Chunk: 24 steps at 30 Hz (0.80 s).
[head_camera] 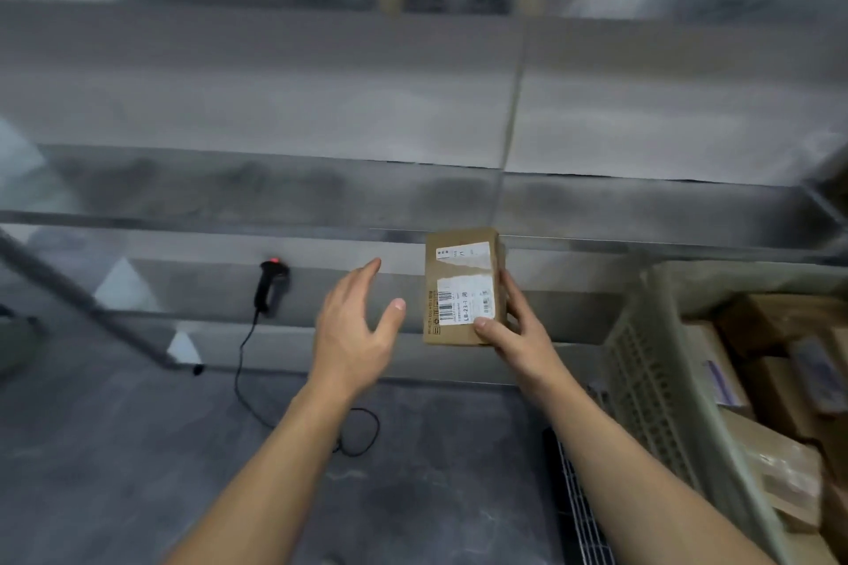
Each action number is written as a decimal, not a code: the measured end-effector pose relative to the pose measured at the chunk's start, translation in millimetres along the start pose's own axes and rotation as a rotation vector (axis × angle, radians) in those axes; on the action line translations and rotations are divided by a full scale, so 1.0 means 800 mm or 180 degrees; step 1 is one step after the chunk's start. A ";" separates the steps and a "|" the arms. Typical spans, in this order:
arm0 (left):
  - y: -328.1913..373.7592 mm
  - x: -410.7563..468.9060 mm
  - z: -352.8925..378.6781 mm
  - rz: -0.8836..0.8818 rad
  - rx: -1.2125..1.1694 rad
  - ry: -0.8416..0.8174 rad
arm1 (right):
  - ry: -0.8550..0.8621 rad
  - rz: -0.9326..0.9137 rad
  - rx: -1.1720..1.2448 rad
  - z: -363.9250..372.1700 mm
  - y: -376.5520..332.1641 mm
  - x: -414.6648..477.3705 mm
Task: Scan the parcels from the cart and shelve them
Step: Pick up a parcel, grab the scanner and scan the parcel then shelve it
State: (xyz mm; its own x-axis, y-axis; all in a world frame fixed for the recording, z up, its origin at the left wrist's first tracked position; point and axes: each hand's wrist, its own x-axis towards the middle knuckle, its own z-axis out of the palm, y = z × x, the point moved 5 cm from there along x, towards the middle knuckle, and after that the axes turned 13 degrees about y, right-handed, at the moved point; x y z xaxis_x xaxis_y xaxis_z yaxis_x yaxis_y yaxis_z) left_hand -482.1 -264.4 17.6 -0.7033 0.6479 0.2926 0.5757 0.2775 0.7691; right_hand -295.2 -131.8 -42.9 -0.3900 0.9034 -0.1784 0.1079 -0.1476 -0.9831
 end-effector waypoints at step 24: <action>-0.299 0.094 -0.158 -0.0996 0.0372 -0.0064 | -0.0324 0.0419 0.0113 0.334 0.079 0.026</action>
State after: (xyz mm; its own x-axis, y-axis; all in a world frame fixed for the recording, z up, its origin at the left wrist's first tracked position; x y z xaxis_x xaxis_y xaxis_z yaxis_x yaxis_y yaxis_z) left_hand -725.0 -371.6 -72.4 -0.8458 0.5320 0.0403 0.3778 0.5439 0.7493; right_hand -541.1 -229.9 -119.7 -0.4655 0.8301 -0.3070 0.1324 -0.2777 -0.9515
